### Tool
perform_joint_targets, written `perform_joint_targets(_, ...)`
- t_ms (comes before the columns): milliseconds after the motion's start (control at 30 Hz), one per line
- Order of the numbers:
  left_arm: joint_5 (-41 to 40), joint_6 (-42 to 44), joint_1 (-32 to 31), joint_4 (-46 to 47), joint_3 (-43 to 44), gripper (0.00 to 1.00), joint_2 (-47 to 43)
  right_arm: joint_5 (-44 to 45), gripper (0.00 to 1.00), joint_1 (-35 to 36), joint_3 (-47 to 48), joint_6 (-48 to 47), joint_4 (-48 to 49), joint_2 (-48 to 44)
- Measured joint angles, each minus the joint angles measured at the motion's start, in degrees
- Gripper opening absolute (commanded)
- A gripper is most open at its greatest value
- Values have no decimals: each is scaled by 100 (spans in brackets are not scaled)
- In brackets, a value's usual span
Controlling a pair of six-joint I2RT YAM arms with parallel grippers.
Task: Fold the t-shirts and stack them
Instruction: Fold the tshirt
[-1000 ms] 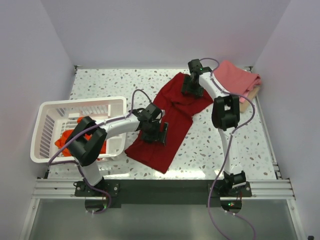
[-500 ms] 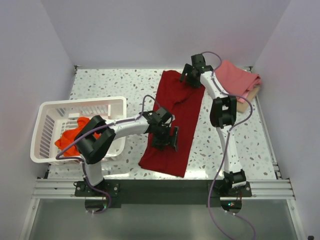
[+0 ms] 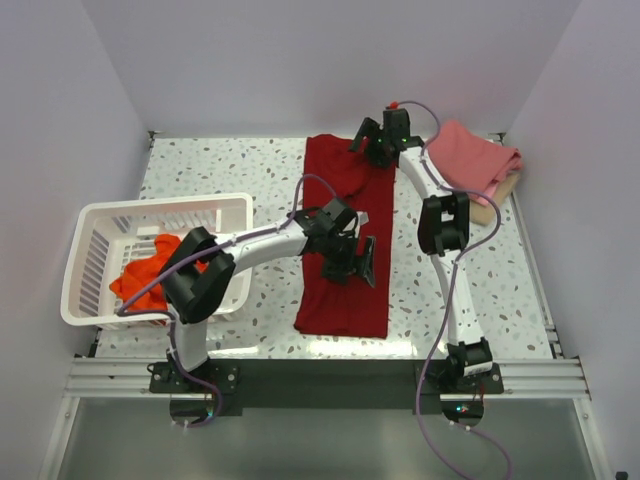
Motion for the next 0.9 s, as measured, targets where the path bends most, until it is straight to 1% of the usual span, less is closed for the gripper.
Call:
perform_joint_targets(100,-94,129,0,9,310,88,-31,-48,89,4,-138,-120,68,-94)
perform_joint_targets(233,-498,339,0,-90,317,89,-457,-24,91,17,-717,-461,-28,-540)
perform_joint_targets(333,-870,468,0,-83,-33,89,-1145,15,91,33,-1497,-710,-256,-1270)
perform_joint_targets(433,-1241,560,0,-177,-649,89,-1930,131,91,74,-2505,-911,-490,-2400)
perform_joint_targets(533,-1534,599,0,-278,-1172,87,-2378,326,89,203,-3552,-1034,-710,-3703)
perform_joint_targets(600,-1700,605,2,-319,-1495,87,-2549,463,89,407,-4494,-1060,-699,-4732)
perform_joint_targets(667,-1829,592,2,-361,-1762,87,-2643,581,88,723,-5628,-1008,-688,-5742)
perform_joint_targets(767,-1967,522,2,-365,-2131,86,-2830,688,87,1314,-7355,-649,-833,-7079)
perform_joint_targets(833,-2050,413,0,-372,-2400,85,-3075,741,87,1674,-8400,-293,-988,-7748)
perform_joint_targets(900,-2120,328,0,-380,-2623,81,-3316,787,86,1893,-9287,94,-1248,-8308)
